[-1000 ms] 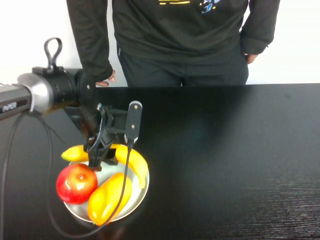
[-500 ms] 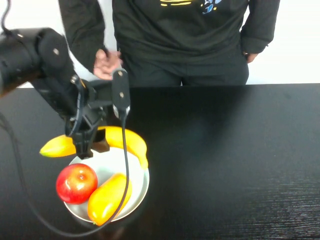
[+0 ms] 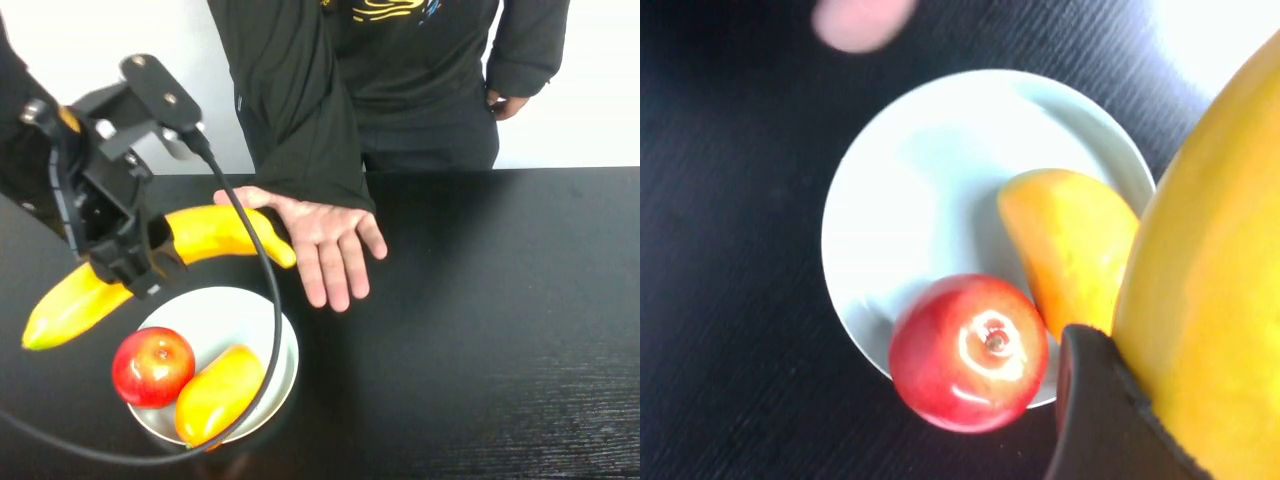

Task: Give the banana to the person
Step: Hand the grabbed banana to the person

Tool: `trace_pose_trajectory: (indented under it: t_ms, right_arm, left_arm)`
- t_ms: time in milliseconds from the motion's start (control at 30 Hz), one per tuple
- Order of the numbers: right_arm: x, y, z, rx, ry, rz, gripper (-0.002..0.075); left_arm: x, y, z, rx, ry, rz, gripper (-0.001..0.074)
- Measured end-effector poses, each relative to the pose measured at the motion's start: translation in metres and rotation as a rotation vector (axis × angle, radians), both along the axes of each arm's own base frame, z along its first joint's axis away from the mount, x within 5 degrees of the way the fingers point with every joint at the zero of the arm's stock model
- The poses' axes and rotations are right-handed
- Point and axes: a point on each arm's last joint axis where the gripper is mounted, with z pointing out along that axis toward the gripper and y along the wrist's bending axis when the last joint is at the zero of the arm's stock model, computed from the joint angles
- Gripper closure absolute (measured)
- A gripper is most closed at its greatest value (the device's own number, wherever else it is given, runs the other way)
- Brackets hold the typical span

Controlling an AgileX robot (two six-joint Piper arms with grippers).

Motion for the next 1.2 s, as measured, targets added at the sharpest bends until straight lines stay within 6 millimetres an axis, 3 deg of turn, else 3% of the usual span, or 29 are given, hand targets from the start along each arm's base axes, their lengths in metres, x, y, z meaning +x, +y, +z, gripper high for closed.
trace_pose_trajectory:
  t_ms: [333,667,867,1200]
  right_arm:
    - [0.000,0.000,0.000,0.000,0.000,0.000,0.0733]
    - [0.000,0.000,0.000,0.000,0.000,0.000,0.0733]
    - [0.000,0.000,0.000,0.000,0.000,0.000,0.0733]
    - [0.000,0.000,0.000,0.000,0.000,0.000,0.0733]
  left_arm:
    - [-0.037,0.021,0.042,-0.030,-0.139,0.066,0.0459]
    - [-0.036,0.026,0.042,0.021,-0.154,0.084,0.0459]
    - [-0.021,0.020,0.047,0.029,-0.171,0.057,0.0459]
    - [0.035,-0.013,0.070,0.014,-0.257,0.013,0.0459]
